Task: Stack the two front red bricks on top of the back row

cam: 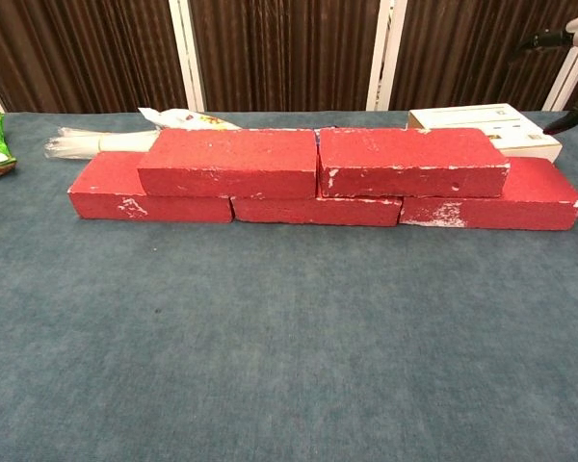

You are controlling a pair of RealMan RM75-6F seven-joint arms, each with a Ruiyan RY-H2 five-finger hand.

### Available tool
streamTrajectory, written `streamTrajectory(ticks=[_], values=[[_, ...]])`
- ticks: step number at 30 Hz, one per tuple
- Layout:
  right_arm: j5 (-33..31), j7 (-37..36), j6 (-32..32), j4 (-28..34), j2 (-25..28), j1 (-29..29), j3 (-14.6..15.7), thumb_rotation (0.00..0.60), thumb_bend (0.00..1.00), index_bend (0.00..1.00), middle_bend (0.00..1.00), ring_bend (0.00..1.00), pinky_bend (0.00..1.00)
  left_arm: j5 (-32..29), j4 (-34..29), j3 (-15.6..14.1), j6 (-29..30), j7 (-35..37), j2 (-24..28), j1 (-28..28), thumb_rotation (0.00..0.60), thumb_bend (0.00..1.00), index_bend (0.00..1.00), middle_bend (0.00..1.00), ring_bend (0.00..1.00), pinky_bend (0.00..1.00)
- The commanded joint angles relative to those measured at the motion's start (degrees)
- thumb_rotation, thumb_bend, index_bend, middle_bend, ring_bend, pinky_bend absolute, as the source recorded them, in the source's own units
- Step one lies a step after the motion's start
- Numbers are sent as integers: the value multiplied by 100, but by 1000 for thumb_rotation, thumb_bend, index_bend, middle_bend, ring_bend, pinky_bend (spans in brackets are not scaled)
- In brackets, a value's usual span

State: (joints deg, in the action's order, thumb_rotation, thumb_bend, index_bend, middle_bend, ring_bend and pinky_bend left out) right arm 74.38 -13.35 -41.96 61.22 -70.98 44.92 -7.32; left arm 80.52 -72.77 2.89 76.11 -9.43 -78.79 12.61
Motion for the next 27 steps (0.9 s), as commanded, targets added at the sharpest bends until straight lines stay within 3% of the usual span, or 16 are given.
streamTrajectory(ticks=[1,10,27], values=[[-186,-89,258,-781,-559,-79,73,600,176,426,0,0,129,17,-27,-26,-8,-69,-15,-2,600,321,0,0,0,29],[137,-561,408,-1682,-1329,144,55,600,180,489,0,0,128,-123,-43,15,-125,-140,2,10,600,326,0,0,0,29],[148,-479,592,-1649,-1631,453,-146,600,215,541,0,0,127,-207,16,42,-238,-97,15,38,600,324,0,0,0,29]])
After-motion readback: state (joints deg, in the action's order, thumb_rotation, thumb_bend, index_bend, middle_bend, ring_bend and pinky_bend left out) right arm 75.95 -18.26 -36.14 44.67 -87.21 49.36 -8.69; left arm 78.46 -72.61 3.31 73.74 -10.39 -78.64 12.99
